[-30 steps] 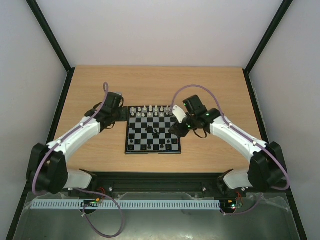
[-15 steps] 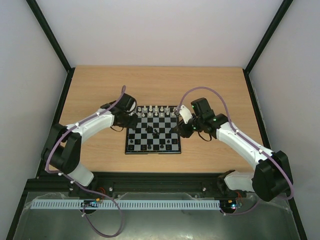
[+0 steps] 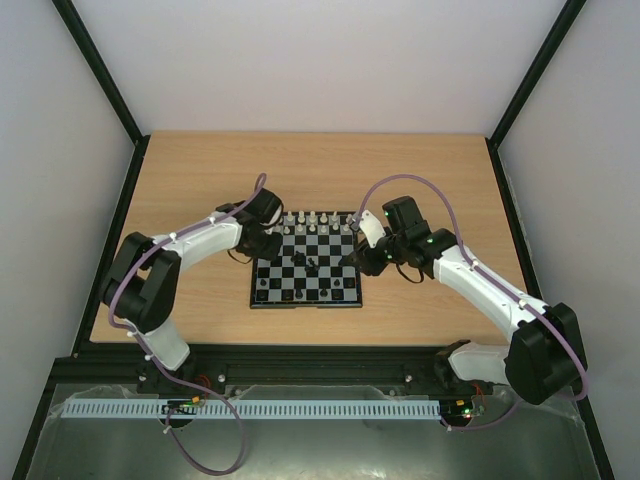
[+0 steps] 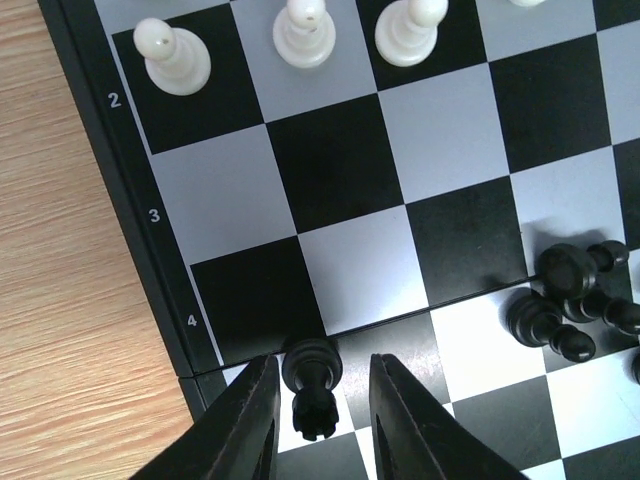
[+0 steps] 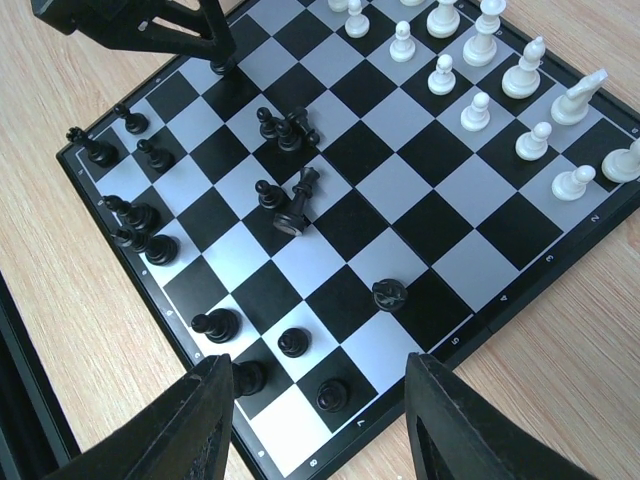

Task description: Set up the chess pieces on the board

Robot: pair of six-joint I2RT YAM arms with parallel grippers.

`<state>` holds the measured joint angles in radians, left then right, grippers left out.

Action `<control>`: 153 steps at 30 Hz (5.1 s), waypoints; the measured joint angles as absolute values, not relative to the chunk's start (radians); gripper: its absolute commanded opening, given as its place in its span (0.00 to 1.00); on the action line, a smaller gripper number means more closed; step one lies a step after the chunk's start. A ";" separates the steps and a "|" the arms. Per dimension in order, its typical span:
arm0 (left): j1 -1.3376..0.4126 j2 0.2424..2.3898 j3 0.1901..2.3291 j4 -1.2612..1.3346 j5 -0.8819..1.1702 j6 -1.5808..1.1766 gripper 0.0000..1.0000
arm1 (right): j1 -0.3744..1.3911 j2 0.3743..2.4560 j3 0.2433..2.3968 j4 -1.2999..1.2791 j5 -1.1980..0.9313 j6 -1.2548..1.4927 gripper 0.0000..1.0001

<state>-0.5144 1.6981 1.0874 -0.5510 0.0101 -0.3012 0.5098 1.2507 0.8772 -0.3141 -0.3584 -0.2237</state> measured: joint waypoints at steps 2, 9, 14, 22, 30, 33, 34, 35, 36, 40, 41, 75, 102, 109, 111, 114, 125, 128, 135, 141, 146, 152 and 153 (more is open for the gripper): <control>-0.517 1.699 1.087 -0.554 0.007 -0.299 0.23 | 0.510 1.251 0.876 -0.314 -0.358 -0.224 0.49; -0.524 1.717 1.096 -0.559 -0.001 -0.297 0.18 | 0.510 1.251 0.876 -0.313 -0.353 -0.225 0.49; -0.527 1.725 1.097 -0.565 -0.005 -0.297 0.15 | 0.510 1.251 0.876 -0.312 -0.350 -0.225 0.49; -0.534 1.728 1.102 -0.579 -0.020 -0.295 0.10 | 0.509 1.251 0.876 -0.307 -0.322 -0.223 0.48; -0.625 1.694 1.196 -0.630 -0.049 -0.290 0.09 | 0.406 1.254 0.876 -0.288 -0.284 -0.177 0.48; -0.693 1.674 1.259 -0.642 -0.046 -0.271 0.09 | 0.344 1.261 0.876 -0.284 -0.275 -0.149 0.48; -0.722 1.672 1.284 -0.643 -0.041 -0.263 0.09 | 0.319 1.263 0.876 -0.284 -0.271 -0.142 0.48; -0.749 1.671 1.308 -0.646 -0.036 -0.255 0.09 | 0.300 1.265 0.876 -0.284 -0.270 -0.134 0.48; -0.770 1.672 1.325 -0.649 -0.031 -0.249 0.09 | 0.280 1.267 0.876 -0.284 -0.268 -0.126 0.48; -0.862 1.691 1.409 -0.669 -0.019 -0.220 0.09 | 0.197 1.278 0.876 -0.284 -0.268 -0.102 0.48; -0.884 1.703 1.428 -0.672 -0.017 -0.212 0.09 | 0.179 1.279 0.876 -0.285 -0.270 -0.097 0.48; -1.100 2.065 1.617 -0.801 0.017 -0.112 0.10 | 0.135 1.264 0.876 -0.285 -0.283 -0.085 0.48; -1.097 2.070 1.619 -0.801 -0.015 -0.123 0.30 | 0.135 1.264 0.876 -0.285 -0.303 -0.086 0.48; -1.057 1.869 1.606 -0.792 -0.019 -0.110 0.37 | 0.135 1.264 0.876 -0.285 -0.311 -0.090 0.48; -1.024 1.790 1.575 -0.780 -0.029 -0.104 0.38 | 0.135 1.264 0.876 -0.285 -0.319 -0.093 0.48; -0.949 1.694 1.512 -0.743 -0.055 -0.107 0.41 | 0.135 1.264 0.876 -0.285 -0.343 -0.103 0.47; -0.653 1.372 1.077 -0.479 -0.088 -0.188 0.50 | 0.286 1.387 0.993 -0.347 -0.361 -0.186 0.43; -0.603 1.345 1.014 -0.444 -0.097 -0.199 0.52 | 0.372 1.441 1.024 -0.373 -0.335 -0.219 0.43; -0.545 1.346 1.013 -0.400 -0.102 -0.226 0.53 | 0.508 1.576 1.107 -0.417 -0.254 -0.267 0.43; -0.544 1.349 1.013 -0.395 -0.101 -0.236 0.54 | 0.558 1.645 1.143 -0.445 -0.211 -0.285 0.44; -0.543 1.349 1.013 -0.395 -0.102 -0.237 0.54 | 0.568 1.673 1.149 -0.452 -0.199 -0.289 0.45; -0.542 1.353 1.013 -0.395 -0.102 -0.236 0.54 | 0.574 1.684 1.149 -0.452 -0.196 -0.291 0.47; -0.542 1.354 1.013 -0.395 -0.102 -0.236 0.54 | 0.575 1.686 1.149 -0.452 -0.196 -0.292 0.47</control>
<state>-0.5419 1.3540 1.0126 -0.3954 -0.1024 -0.2363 0.5755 1.6855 1.1492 -0.4519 -0.1955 -0.2920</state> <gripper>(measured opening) 0.538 0.464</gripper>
